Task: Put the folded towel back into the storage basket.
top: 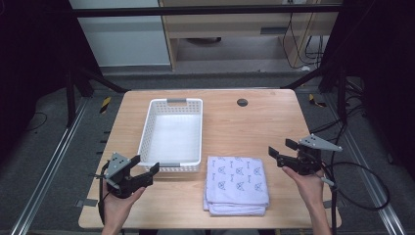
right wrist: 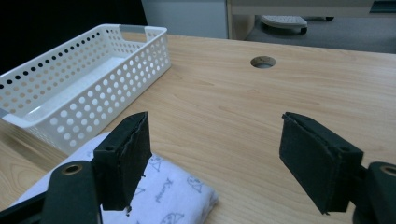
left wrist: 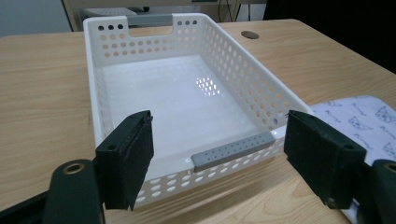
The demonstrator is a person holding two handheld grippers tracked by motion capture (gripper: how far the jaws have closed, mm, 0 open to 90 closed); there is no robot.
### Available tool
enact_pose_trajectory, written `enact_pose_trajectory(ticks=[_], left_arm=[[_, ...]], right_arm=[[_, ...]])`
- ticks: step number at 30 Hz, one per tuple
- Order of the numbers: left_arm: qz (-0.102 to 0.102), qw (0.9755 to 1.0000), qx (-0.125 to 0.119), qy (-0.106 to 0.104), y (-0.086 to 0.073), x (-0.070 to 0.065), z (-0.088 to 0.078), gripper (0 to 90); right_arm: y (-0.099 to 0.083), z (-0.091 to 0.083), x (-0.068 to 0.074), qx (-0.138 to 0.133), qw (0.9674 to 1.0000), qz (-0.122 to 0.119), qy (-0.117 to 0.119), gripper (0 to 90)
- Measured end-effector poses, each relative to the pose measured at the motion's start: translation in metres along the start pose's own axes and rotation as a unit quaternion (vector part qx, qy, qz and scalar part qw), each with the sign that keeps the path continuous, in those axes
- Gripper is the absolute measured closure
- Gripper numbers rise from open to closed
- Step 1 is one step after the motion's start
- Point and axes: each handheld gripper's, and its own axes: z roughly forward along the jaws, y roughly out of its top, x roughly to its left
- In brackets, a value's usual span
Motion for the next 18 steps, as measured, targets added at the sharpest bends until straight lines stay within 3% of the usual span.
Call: enact_pose_trajectory(ticks=[7, 18], left_arm=[[0.008, 0.9999, 0.001, -0.011, 0.007, -0.012, 0.007, 23.5], [0.030, 0.9989, 0.016, -0.032, 0.011, -0.042, 0.027, 25.3]], right_arm=[[0.007, 0.007, 0.003, 0.004, 1.0000, -0.001, 0.008, 26.3], [0.000, 0.020, 0.011, 0.023, 0.9994, -0.012, 0.022, 29.1]])
